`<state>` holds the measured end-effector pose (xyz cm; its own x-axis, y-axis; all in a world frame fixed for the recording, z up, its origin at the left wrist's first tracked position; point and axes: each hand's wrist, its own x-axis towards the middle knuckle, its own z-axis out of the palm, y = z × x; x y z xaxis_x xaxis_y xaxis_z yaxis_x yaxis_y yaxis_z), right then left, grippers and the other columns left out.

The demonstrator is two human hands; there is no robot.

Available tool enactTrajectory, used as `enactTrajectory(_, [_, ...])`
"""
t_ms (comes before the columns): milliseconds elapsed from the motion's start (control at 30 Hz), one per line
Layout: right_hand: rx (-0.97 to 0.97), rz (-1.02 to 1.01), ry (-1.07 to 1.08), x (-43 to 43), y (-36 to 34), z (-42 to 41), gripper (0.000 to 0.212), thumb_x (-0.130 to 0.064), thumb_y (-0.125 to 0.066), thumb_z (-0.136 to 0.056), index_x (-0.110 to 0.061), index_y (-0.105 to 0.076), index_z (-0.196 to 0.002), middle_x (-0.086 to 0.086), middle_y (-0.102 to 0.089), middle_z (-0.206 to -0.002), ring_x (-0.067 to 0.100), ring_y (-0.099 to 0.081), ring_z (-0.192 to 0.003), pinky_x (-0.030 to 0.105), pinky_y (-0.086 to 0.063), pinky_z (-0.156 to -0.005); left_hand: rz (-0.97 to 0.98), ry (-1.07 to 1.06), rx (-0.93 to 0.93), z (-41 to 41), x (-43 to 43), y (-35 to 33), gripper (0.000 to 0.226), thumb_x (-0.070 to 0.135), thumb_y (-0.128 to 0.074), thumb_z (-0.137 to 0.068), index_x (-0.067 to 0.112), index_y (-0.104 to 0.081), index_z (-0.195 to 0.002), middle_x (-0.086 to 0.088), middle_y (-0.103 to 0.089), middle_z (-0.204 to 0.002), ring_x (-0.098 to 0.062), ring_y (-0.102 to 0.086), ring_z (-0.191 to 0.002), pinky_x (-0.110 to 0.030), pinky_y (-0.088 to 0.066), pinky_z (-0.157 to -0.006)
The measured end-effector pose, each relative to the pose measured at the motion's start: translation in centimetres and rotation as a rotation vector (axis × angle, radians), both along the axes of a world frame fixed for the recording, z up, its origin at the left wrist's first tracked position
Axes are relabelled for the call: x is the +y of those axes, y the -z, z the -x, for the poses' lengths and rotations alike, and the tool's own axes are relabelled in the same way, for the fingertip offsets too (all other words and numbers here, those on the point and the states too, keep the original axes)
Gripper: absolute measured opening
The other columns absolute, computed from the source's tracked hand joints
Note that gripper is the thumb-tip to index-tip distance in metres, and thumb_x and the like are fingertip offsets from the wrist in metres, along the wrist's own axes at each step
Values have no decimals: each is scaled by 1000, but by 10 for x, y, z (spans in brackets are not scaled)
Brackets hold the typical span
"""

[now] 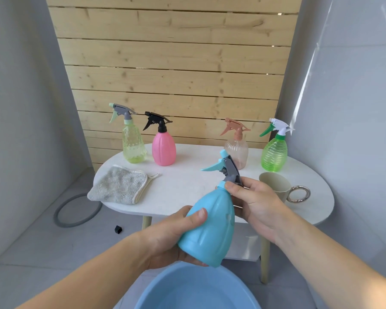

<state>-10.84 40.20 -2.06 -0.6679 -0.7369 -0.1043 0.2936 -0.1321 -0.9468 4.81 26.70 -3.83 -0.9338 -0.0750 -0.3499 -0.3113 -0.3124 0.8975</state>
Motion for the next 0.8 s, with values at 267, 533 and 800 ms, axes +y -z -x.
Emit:
enactTrajectory(267, [16, 7, 36, -1, 1, 0, 20, -10, -67, -91, -6, -68, -110, 6, -72, -93, 22, -68, -83, 35, -54, -74, -68, -48, -5, -2, -3, 5, 70, 61, -80, -69, 21, -72, -126, -15, -71, -126, -34, -71, -108, -55, -57, -90])
enactTrajectory(533, [17, -6, 43, -2, 2, 4, 23, -10, -68, -90, -4, -67, -111, 10, -69, -98, 28, -67, -88, 37, -55, -76, -9, 6, -47, -3, -5, 8, 67, 44, -79, -70, 22, -66, -132, -15, -69, -130, -33, -70, -112, -54, -55, -97])
enactTrajectory(800, [61, -16, 141, -23, 1, 10, 17, -10, -71, -88, -7, -66, -104, 8, -70, -87, 23, -68, -81, 38, -60, -77, 38, -70, -84, -6, -7, 16, 74, 53, -83, -66, 22, -65, -131, -13, -73, -124, -31, -71, -110, -52, -56, -99])
